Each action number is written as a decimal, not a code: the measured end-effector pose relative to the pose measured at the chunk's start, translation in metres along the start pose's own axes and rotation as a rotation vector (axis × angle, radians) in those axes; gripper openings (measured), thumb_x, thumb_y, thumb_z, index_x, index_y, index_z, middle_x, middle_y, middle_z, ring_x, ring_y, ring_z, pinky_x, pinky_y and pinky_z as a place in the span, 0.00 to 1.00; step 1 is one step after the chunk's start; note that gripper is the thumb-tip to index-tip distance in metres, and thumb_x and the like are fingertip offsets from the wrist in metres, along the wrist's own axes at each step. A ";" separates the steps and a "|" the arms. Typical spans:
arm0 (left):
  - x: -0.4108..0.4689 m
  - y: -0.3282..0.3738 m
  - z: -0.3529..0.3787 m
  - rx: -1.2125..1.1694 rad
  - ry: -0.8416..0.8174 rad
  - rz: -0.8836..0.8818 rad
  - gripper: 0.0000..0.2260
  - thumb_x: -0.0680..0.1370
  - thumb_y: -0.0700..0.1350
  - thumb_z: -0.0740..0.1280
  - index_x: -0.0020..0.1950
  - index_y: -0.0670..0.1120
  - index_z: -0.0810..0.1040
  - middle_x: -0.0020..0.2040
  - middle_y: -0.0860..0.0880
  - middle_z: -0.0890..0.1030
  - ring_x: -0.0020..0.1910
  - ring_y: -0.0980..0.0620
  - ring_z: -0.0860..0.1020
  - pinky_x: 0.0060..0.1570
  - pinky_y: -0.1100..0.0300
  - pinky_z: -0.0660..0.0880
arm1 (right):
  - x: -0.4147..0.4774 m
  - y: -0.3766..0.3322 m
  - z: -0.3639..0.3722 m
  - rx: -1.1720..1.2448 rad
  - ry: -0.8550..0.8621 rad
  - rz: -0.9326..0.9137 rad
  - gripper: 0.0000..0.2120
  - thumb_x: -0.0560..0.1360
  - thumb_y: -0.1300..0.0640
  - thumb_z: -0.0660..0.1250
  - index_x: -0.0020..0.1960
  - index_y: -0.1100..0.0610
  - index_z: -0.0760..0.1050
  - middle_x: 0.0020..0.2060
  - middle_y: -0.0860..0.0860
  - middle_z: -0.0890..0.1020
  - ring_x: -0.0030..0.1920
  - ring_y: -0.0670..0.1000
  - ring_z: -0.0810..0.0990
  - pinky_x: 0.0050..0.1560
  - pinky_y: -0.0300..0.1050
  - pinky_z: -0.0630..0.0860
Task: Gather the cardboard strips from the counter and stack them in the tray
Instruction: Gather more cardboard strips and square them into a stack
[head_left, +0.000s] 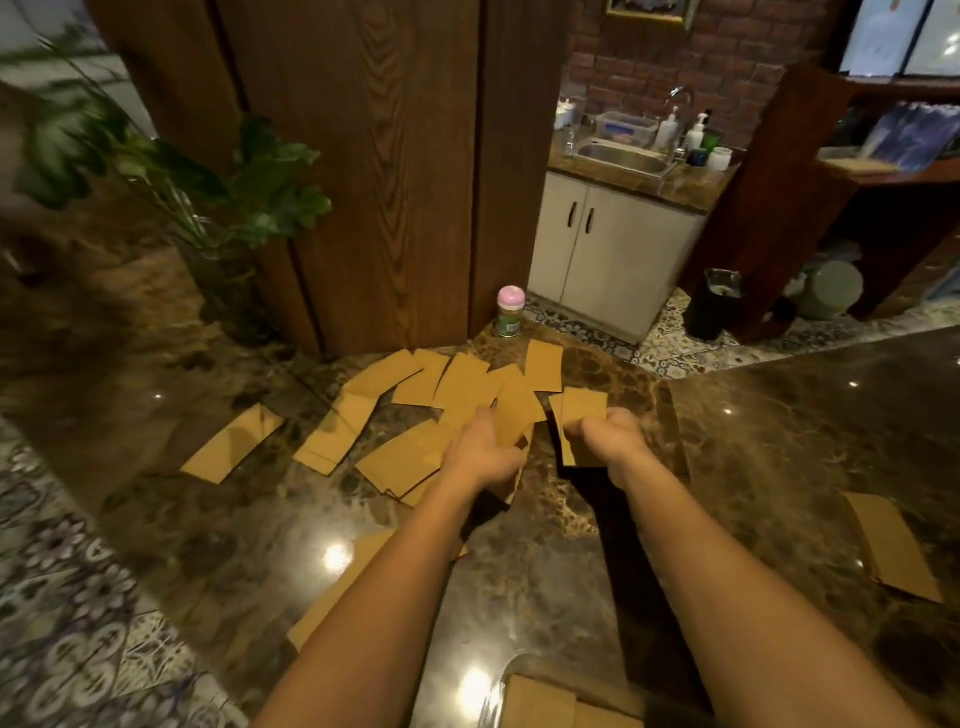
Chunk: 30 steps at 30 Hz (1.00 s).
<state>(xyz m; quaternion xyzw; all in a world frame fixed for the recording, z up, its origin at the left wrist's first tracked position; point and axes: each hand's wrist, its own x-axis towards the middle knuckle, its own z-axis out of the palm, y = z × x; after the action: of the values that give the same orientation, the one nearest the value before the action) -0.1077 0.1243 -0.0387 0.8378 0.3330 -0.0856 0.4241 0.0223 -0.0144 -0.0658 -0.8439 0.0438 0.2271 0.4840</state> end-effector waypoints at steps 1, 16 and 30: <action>0.001 -0.009 -0.014 -0.015 0.014 -0.020 0.30 0.74 0.51 0.70 0.73 0.48 0.62 0.66 0.43 0.74 0.66 0.37 0.73 0.64 0.44 0.74 | -0.003 -0.008 0.013 -0.012 -0.019 0.004 0.13 0.69 0.56 0.76 0.53 0.56 0.84 0.53 0.54 0.87 0.56 0.57 0.84 0.62 0.57 0.81; 0.024 -0.061 -0.037 0.340 0.261 -0.185 0.48 0.69 0.67 0.74 0.79 0.44 0.57 0.75 0.35 0.63 0.75 0.35 0.60 0.70 0.44 0.66 | -0.021 -0.050 0.107 -0.392 0.092 0.051 0.34 0.72 0.49 0.78 0.71 0.62 0.71 0.69 0.60 0.75 0.71 0.63 0.74 0.70 0.56 0.75; -0.003 -0.045 -0.084 -0.217 0.168 -0.099 0.25 0.67 0.56 0.81 0.57 0.48 0.79 0.57 0.47 0.83 0.57 0.45 0.79 0.59 0.49 0.77 | -0.062 -0.035 0.037 0.358 -0.289 0.016 0.09 0.80 0.65 0.68 0.60 0.59 0.81 0.53 0.55 0.87 0.53 0.56 0.85 0.54 0.52 0.83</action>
<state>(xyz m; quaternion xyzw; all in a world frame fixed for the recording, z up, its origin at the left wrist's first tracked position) -0.1498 0.2066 -0.0143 0.7738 0.4157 0.0003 0.4780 -0.0351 0.0266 -0.0274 -0.7029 0.0204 0.3383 0.6254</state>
